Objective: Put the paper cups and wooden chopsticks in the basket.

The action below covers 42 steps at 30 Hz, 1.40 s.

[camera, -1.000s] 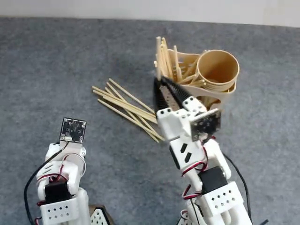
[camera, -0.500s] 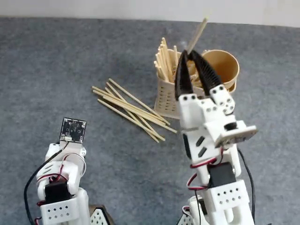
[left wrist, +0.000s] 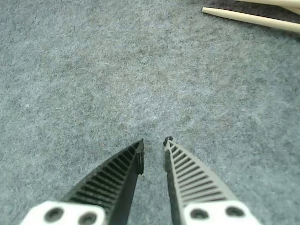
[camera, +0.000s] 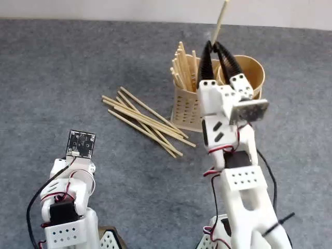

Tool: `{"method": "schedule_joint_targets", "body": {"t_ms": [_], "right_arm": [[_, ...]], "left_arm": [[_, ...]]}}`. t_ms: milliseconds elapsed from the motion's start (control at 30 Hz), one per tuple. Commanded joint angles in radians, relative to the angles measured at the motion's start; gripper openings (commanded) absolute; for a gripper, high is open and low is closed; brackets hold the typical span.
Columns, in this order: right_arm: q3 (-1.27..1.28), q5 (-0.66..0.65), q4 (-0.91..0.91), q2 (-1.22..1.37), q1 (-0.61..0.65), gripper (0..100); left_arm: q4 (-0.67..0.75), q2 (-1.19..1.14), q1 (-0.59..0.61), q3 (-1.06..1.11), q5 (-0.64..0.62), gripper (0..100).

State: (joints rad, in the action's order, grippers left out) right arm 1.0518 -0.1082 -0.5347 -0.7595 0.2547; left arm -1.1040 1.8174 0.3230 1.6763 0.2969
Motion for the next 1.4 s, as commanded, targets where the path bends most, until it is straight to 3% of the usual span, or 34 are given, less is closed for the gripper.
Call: {"method": "schedule_joint_targets", "body": {"t_ms": [0, 100, 300, 500, 767, 1033, 1367], "right_arm": [[-0.058, 0.011, -0.022, 0.007, -0.005, 3.6], [-0.058, 0.011, 0.008, 0.005, -0.004, 9.4], [-0.042, 0.011, 0.062, -0.107, -0.004, 5.3], [-0.021, 0.011, 0.249, -0.294, -0.004, 1.1], [0.148, 0.003, 0.513, -0.667, -0.012, 0.5], [0.406, 0.002, 0.621, -1.058, -0.012, 0.5], [0.564, 0.003, 0.714, -1.081, -0.067, 0.5]], "left_arm": [[0.0, 0.007, 0.005, 0.019, 0.006, 9], [0.0, 0.007, 0.005, 0.019, 0.008, 9], [0.0, 0.007, 0.005, 0.019, 0.008, 9], [0.003, 0.007, 0.005, 0.019, 0.008, 9], [0.005, 0.007, 0.004, 0.019, 0.008, 9], [0.021, 0.007, 0.007, 0.019, 0.006, 9], [0.029, 0.007, 0.004, 0.019, 0.006, 9]]}}
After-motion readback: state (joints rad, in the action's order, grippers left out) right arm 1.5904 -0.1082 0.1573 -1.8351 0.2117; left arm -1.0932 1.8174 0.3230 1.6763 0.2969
